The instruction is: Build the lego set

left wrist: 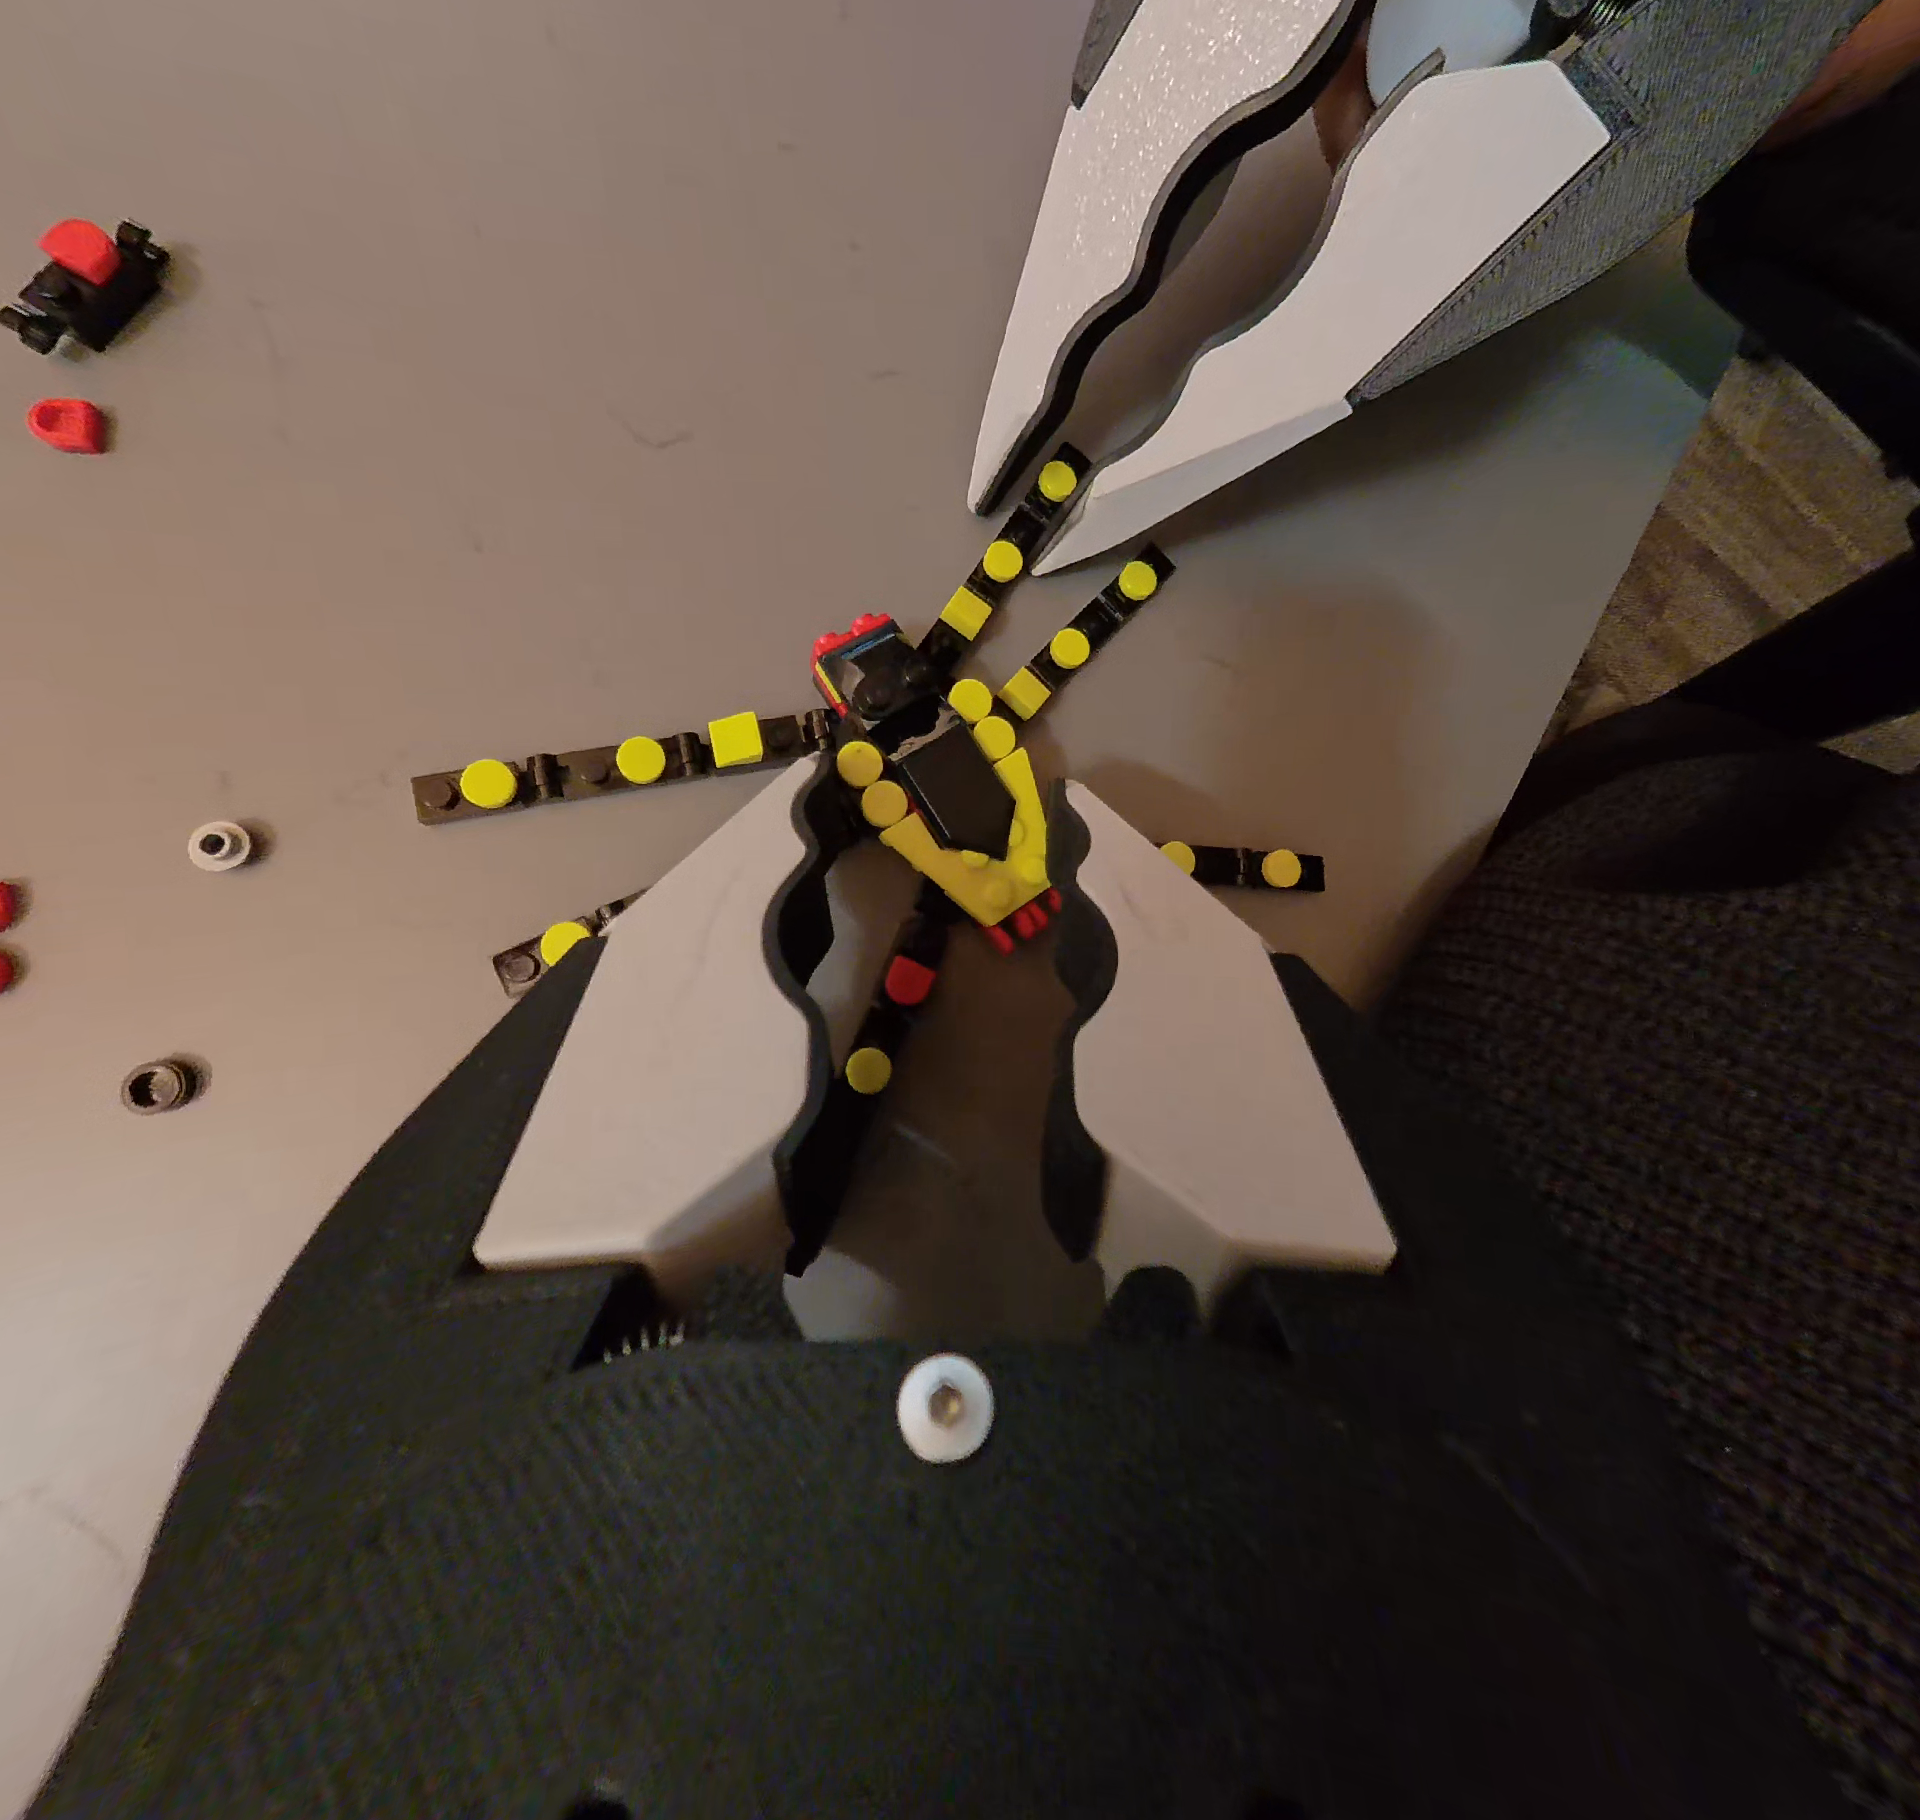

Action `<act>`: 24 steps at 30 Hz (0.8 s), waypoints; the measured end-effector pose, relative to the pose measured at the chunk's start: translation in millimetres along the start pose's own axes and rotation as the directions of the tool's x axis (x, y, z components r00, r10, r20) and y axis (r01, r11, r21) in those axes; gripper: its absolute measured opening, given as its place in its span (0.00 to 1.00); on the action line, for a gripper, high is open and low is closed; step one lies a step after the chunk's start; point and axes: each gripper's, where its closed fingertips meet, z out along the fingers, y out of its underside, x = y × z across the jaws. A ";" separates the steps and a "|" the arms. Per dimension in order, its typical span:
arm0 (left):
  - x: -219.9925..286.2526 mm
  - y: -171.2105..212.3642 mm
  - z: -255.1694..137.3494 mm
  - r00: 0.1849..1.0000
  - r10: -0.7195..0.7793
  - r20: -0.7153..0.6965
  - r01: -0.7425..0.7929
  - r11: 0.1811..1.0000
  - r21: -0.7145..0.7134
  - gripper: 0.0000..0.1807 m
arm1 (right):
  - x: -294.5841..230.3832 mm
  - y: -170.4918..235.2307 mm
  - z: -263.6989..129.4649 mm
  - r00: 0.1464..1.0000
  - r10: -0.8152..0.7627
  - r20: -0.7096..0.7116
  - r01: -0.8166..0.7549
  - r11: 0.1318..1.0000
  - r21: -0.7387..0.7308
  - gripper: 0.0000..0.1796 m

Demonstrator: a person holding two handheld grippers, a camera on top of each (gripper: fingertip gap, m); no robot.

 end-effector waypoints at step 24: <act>-1.0 -0.6 0.1 1.000 -0.010 -0.007 0.010 1.000 0.006 0.21 | 3.1 -4.9 -0.3 0.999 -0.029 -0.041 0.029 1.000 0.004 0.10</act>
